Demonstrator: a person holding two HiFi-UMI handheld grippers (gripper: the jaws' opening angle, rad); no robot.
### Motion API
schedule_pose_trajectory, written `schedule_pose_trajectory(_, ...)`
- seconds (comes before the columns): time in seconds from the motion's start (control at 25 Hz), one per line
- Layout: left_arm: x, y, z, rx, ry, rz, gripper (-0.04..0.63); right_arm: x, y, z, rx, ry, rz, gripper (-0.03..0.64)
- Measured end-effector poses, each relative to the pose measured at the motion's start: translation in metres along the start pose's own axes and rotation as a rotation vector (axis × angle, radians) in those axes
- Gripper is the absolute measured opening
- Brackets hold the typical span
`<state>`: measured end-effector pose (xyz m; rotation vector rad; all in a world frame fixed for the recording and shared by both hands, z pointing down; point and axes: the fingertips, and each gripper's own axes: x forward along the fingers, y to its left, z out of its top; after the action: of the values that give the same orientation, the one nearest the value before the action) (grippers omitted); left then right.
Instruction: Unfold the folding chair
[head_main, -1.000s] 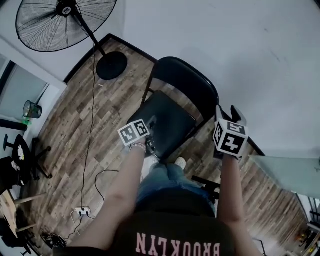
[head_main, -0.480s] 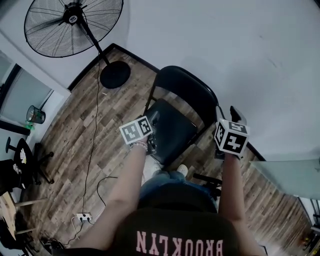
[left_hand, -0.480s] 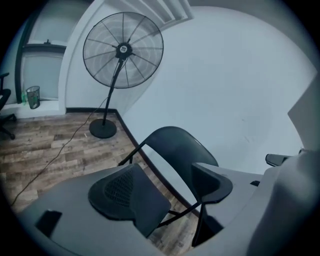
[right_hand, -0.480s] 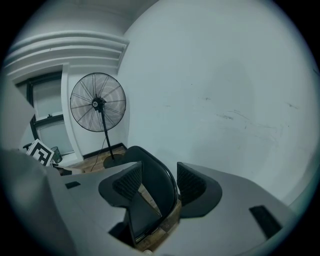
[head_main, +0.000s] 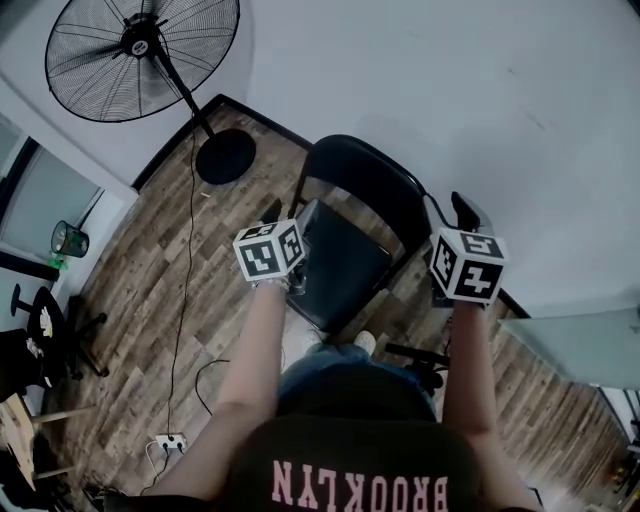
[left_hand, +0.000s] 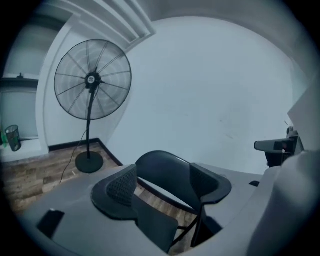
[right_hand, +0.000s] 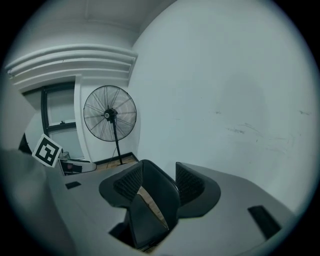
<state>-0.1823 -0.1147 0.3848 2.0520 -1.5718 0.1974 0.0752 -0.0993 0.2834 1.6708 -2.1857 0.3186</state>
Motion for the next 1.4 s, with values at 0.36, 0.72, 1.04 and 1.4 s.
schedule_pose_trajectory(0.36, -0.015, -0.057, 0.073, 0.265, -0.134, -0.123, 0.298, -0.017, 0.01, 0.043, -0.051, -0.16, 0.043, 0.161)
schedule_pose_trajectory(0.72, -0.049, -0.091, 0.132, 0.47, -0.317, -0.149, 0.225, -0.03, 0.011, 0.068, -0.086, -0.257, 0.05, 0.081)
schedule_pose_trajectory(1.04, -0.079, -0.102, 0.161, 0.53, -0.437, -0.169, 0.12, -0.047, 0.012, 0.087, -0.085, -0.356, 0.078, 0.005)
schedule_pose_trajectory(1.4, -0.105, -0.108, 0.181, 0.594, -0.544, -0.133, 0.002, -0.065, 0.028, 0.106, -0.116, -0.447, 0.13, 0.002)
